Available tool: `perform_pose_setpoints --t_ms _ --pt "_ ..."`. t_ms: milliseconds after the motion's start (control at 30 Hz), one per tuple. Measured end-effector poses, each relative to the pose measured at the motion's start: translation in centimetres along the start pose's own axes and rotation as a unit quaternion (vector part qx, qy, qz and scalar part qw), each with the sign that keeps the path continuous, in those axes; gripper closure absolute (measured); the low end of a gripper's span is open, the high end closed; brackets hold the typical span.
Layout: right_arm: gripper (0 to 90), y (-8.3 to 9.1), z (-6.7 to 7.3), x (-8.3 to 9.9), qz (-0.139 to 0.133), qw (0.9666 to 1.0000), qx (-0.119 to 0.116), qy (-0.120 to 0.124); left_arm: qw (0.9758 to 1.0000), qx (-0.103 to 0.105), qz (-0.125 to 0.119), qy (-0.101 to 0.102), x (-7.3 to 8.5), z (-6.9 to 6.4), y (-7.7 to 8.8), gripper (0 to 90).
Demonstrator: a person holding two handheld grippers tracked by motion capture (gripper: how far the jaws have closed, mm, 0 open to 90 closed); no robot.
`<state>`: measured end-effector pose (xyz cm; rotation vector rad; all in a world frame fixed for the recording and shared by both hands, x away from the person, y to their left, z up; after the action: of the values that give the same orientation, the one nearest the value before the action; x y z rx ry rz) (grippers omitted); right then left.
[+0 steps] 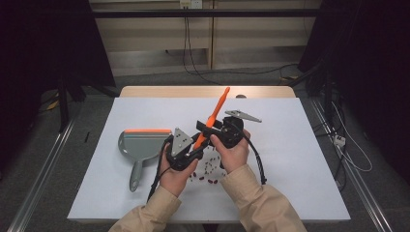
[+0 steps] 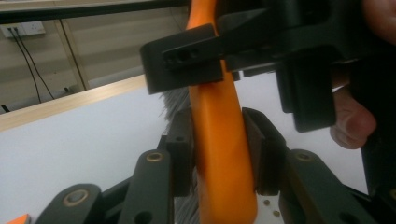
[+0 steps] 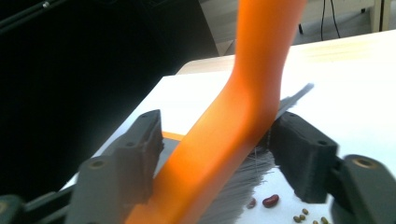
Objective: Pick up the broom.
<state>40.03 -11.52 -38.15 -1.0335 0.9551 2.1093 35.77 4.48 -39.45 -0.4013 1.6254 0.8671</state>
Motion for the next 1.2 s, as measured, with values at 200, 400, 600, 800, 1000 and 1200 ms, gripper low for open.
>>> perform_pose_setpoints --t_ms 200,400,600,800,1000,1200 --pt "53.8 0.5 -0.3 -0.5 0.020 0.9994 -0.005 -0.029 1.0000 0.000 0.001 -0.009 0.1 -0.6 -0.4 59.0" --pt "70.8 0.8 -0.4 -1.0 0.024 0.9997 0.003 -0.003 0.9997 0.023 0.004 0.004 0.1 -0.5 -0.4 58.1" --pt "70.8 1.4 -0.9 -1.7 0.023 0.9995 0.005 0.023 0.9991 0.034 0.017 0.017 0.3 0.2 -0.2 47.9" --pt "70.8 2.2 -1.8 -2.3 0.041 0.9979 0.002 0.050 0.9988 0.042 0.016 0.019 0.2 0.9 0.3 36.1" --pt "70.8 3.0 -3.0 -2.5 0.056 0.9962 0.008 0.067 0.9981 0.058 0.013 0.016 0.1 1.6 0.7 26.8" --pt "70.8 3.7 -3.9 -2.7 0.070 0.9935 0.010 0.089 0.9973 0.068 0.020 0.019 -0.2 2.4 1.4 21.7"
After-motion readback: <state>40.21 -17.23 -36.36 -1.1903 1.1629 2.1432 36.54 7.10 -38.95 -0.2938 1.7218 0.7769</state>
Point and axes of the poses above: each handheld gripper's, and its own axes: y roughly backward along the jaws, x roughly out of its underside, z roughly to its left, the point moved 1 cm from there along -y, roughly forward along the jaws, and after that the axes turned 2 degrees about y, right-handed, at the moved point
